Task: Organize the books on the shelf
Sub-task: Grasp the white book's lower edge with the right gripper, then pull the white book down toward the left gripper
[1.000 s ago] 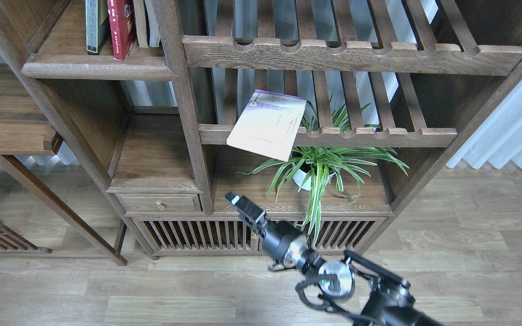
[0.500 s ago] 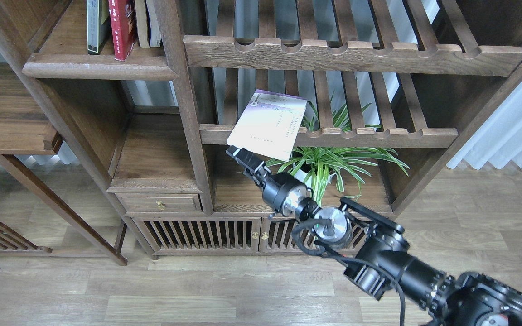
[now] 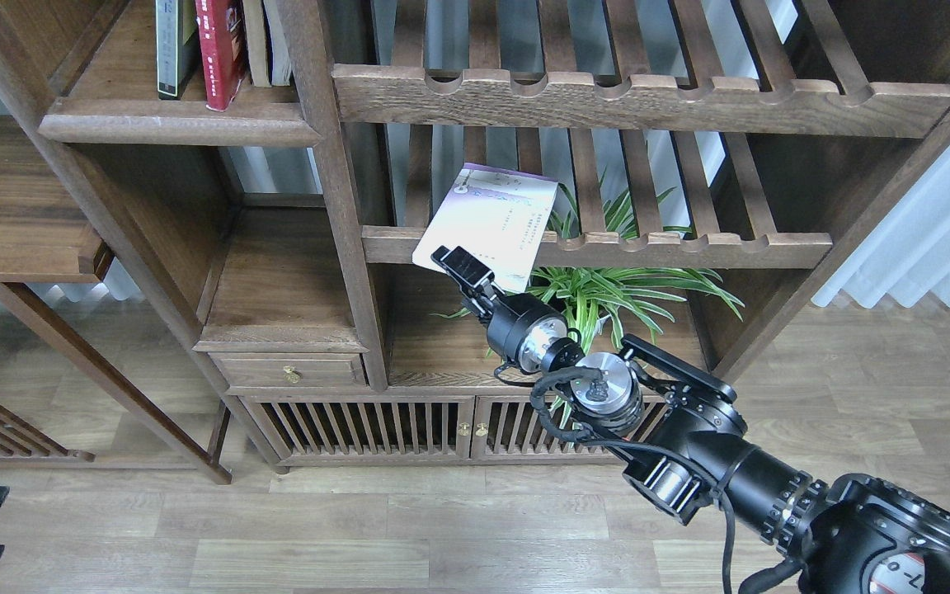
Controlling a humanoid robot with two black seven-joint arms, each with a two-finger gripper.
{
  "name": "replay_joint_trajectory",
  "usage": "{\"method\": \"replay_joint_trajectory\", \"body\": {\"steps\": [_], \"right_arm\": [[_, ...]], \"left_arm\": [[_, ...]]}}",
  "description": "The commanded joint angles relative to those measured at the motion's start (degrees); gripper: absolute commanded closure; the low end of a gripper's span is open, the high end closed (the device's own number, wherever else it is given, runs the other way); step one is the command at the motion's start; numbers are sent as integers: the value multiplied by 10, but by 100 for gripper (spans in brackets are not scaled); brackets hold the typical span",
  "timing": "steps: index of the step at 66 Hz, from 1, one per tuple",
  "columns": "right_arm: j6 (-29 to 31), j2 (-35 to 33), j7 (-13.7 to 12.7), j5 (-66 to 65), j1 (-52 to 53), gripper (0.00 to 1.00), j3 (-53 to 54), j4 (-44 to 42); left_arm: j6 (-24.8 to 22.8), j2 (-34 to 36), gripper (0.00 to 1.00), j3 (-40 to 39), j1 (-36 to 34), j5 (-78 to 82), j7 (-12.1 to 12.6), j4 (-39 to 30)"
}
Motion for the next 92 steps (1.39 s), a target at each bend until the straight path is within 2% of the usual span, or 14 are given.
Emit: {"method": "replay_joint_trajectory", "body": {"steps": [1, 16, 24, 27, 31, 34, 37, 40, 58, 71, 84, 92], "right_arm": [[0, 0, 8, 19, 6, 18, 7, -2], [-6, 0, 20, 34, 11, 22, 11, -1], [-9, 0, 24, 49, 11, 34, 12, -1], [-9, 0, 27, 54, 11, 42, 13, 0], [-9, 0, 29, 55, 11, 46, 15, 0], [-9, 0, 30, 55, 11, 52, 15, 0], [-9, 0, 32, 53, 11, 62, 16, -2], [-11, 0, 33, 53, 11, 66, 17, -3], [-10, 0, 36, 55, 4, 78, 17, -4], [-3, 0, 34, 47, -37, 85, 18, 96], [10, 0, 23, 5, -121, 87, 19, 197], [98, 0, 6, -21, -181, 96, 11, 230]], "left_arm": [[0, -1, 0, 0, 1, 1, 0, 0], [0, -1, 0, 0, 1, 1, 2, 0], [0, -1, 0, 0, 0, 1, 2, 0], [0, -1, 0, 0, 0, 0, 2, 0], [0, -1, 0, 0, 0, 0, 2, 0], [0, -1, 0, 0, 1, 0, 2, 0], [0, -1, 0, 0, 2, 0, 1, 0], [0, -1, 0, -1, 3, 1, 1, 0], [0, -1, 0, -1, 6, 1, -3, 1], [0, -13, 0, 1, 3, -1, -7, 1], [0, -17, 0, 16, -1, -1, -6, 0], [0, -50, 0, 49, -12, -2, -8, 0]]}}
